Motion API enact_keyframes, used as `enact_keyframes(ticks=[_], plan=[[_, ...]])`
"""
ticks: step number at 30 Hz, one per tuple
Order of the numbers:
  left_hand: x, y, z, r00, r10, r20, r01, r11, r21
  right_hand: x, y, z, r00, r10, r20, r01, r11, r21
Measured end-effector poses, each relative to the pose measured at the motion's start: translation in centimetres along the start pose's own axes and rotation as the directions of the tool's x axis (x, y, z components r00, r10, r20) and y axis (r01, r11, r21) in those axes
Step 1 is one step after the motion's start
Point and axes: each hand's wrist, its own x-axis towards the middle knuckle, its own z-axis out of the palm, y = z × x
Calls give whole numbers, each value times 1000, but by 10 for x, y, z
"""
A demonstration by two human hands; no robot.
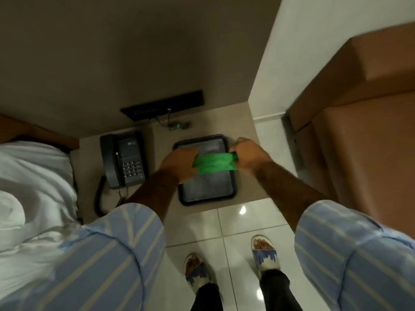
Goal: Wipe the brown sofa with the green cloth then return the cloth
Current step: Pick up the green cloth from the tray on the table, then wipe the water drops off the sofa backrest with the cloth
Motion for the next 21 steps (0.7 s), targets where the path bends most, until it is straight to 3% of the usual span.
enact_keyframes(ticks=[3,10,21], plan=[[-6,48,-53,997,40,-61,-42,999,-20,-34,18,-57,997,18,-69,-19,1000,-10],[-7,182,-142,950,279,-143,-292,953,-81,-141,85,-166,947,129,-294,-96,988,123],[-7,455,-139,780,578,-239,-586,809,44,-329,265,-241,811,387,-439,-309,920,241]])
